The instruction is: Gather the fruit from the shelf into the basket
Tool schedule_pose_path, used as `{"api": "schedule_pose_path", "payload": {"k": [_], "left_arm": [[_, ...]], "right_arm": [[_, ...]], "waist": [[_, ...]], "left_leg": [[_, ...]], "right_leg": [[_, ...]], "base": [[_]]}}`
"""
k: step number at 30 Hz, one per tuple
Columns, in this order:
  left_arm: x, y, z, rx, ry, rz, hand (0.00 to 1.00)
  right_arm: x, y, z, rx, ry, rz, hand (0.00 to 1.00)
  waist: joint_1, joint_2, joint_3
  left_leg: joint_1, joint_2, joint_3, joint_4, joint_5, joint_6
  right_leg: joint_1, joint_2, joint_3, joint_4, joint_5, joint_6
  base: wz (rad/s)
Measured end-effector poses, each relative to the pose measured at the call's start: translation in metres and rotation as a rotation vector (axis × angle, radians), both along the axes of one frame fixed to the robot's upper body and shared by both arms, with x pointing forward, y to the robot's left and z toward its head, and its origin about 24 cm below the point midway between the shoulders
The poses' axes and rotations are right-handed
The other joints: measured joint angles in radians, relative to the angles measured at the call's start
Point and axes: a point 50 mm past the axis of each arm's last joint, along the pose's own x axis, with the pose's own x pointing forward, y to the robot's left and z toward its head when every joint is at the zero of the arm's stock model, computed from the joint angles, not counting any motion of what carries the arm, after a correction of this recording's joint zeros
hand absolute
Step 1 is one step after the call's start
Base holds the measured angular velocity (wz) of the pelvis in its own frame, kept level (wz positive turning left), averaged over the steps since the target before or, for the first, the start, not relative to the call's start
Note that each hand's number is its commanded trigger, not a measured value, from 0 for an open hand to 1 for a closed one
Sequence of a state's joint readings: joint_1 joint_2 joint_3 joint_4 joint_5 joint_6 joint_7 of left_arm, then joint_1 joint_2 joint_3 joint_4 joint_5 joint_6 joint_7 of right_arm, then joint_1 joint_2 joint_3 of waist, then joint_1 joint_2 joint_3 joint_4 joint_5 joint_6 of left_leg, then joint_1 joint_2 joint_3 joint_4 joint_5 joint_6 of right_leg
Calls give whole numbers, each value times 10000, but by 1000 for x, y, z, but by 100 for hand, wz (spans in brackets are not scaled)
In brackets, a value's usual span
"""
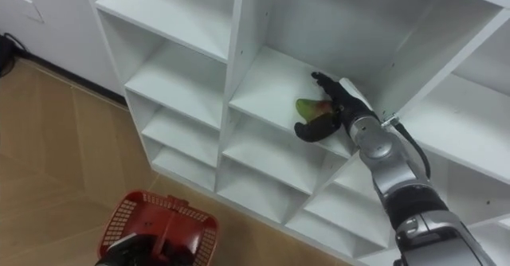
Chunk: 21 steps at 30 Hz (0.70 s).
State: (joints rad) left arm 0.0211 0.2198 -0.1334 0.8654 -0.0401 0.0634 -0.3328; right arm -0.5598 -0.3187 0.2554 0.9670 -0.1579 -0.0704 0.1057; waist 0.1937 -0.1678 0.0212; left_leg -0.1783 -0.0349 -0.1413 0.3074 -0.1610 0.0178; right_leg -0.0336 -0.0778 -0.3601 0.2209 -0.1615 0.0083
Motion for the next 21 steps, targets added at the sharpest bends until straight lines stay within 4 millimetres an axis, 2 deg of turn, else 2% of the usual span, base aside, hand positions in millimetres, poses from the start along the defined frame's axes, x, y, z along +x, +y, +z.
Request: {"api": "schedule_pose_path", "payload": {"k": [7,9,10,11,12,13,15,21], "left_arm": [[1,0,1,-3,-8,14,100],[2,0,1,1,-8,16,100],[2,0,1,0,-8,14,100],[2,0,1,1,-7,14,100],[2,0,1,5,-8,11,100],[2,1,1,6,-8,13,100],[2,1,1,18,-7,11,100],[2,2,1,68,18,25,100]], "right_arm": [[1,-1,0,-41,255,41,0],[2,-1,0,-59,291,86,31],[2,-1,0,-63,295,84,56],[2,-1,0,-63,300,85,60],[2,-1,0,-61,301,87,84],[2,-1,0,-64,294,84,100],[3,-2,2,-166,190,-53,100],[6,-3,5,-344,26,-244,100]], "waist": [[38,-13,18],[37,-28,13],[36,-29,12],[35,-37,8],[34,-36,13],[34,-38,15],[35,-26,45],[36,-109,57]], "left_leg": [[-10,0,-16,6,5,-9],[-15,0,-8,6,5,-9],[-14,0,-10,6,5,-9],[-11,0,-10,6,5,-8],[-9,2,-9,6,5,-8],[-7,2,-9,5,5,-8],[-4,3,-13,6,6,-8],[-2,-6,-15,8,5,-8]], "right_leg": [[-25,6,-2,7,21,-10],[-35,6,0,5,23,-10],[-33,7,0,5,23,-10],[-31,7,-1,5,23,-10],[-30,7,-2,7,24,-10],[-29,7,-2,7,24,-10],[-22,6,-10,7,25,-10],[-35,-1,-19,7,31,-4]], "base": [[0],[0],[0],[0],[0],[0],[0],[0]]}}
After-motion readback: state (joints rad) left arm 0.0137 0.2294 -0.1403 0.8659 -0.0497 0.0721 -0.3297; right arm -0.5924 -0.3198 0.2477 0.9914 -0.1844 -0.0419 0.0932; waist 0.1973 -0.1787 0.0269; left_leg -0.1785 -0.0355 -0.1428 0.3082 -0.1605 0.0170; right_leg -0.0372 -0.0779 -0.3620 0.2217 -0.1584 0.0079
